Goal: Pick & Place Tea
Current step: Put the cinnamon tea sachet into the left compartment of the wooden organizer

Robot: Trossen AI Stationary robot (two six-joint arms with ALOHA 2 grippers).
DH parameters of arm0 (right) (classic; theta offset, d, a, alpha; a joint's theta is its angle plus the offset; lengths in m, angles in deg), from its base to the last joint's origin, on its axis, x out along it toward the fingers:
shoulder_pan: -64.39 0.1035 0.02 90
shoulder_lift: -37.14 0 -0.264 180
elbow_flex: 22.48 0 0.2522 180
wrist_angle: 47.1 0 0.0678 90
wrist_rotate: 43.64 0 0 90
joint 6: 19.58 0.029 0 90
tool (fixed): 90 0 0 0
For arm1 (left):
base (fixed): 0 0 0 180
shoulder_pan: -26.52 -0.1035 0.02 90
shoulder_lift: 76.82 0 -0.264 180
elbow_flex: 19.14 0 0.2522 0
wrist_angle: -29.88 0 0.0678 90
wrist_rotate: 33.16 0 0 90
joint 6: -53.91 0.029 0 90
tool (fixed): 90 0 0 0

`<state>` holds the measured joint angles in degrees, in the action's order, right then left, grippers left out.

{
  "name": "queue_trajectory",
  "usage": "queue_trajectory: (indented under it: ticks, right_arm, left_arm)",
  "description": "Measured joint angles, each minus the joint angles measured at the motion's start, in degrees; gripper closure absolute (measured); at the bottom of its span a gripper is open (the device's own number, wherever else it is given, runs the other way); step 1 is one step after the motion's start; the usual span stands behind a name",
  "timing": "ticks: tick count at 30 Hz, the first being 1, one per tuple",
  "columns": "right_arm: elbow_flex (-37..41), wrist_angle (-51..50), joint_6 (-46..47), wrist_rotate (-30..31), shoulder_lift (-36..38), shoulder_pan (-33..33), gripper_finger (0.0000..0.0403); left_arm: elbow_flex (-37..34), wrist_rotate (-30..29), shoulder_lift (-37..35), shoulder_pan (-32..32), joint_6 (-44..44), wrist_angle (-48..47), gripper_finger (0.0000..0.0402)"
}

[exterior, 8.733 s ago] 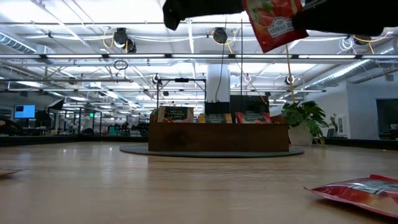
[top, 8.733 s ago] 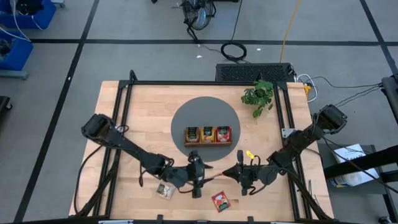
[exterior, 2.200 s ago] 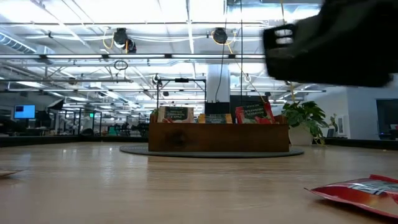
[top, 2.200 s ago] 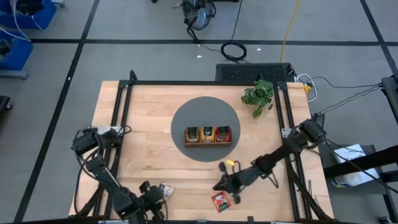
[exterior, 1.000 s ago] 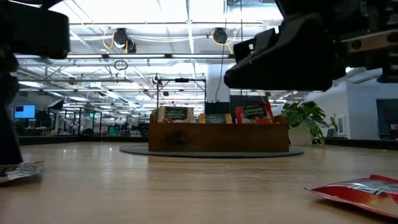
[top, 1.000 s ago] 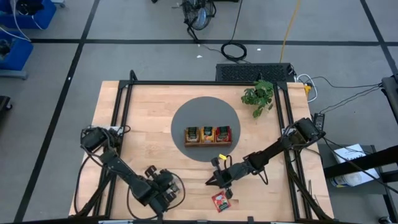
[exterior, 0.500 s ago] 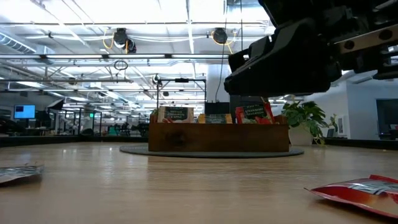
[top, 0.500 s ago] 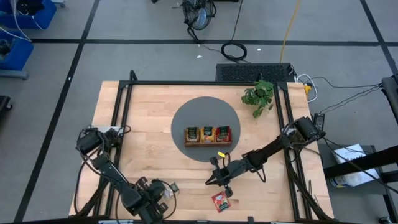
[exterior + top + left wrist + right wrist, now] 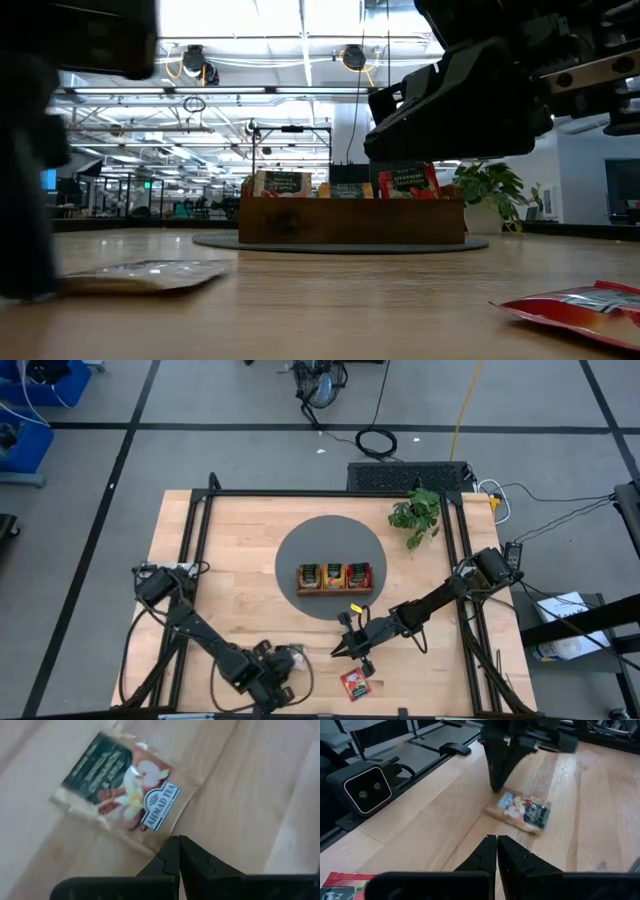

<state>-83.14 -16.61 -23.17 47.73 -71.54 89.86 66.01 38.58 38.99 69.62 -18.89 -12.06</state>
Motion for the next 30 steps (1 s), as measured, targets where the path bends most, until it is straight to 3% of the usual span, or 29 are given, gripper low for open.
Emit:
queue_trajectory:
  ticks: [5, 10, 12, 17, 24, 27, 30]
  right_arm:
    - [0.00, -0.53, -0.16, 0.00, 0.00, 0.00, 0.0397]
    - [0.00, -0.89, -1.43, -0.07, 0.00, -0.45, 0.0397]
    - [0.00, -1.07, -1.60, -0.47, 0.00, -0.97, 0.0397]
    - [-0.04, 1.51, 2.97, -10.31, 0.00, -4.22, 0.0397]
    - [-2.78, 2.58, 5.79, -11.98, -2.66, -6.47, 0.0397]
    - [-6.91, 2.03, 5.90, -11.04, -7.83, -6.21, 0.0397]
    - [-10.45, 2.09, 8.05, -6.03, -11.71, -7.36, 0.0396]
  left_arm:
    - [0.02, 1.22, 0.11, -1.92, 6.95, 3.47, 0.0396]
    - [3.64, 2.12, 0.38, 0.39, 8.92, -1.02, 0.0397]
    - [5.65, -0.83, 0.40, 1.72, 9.88, -4.18, 0.0398]
    - [8.35, -9.44, 0.31, 3.57, 13.97, -8.12, 0.0393]
    - [7.27, -10.82, 0.24, 2.48, 14.38, -8.21, 0.0389]
    - [6.50, -13.48, 0.22, 2.06, 14.21, -8.17, 0.0389]
    - [6.04, -14.19, 0.17, 1.89, 13.62, -8.13, 0.0398]
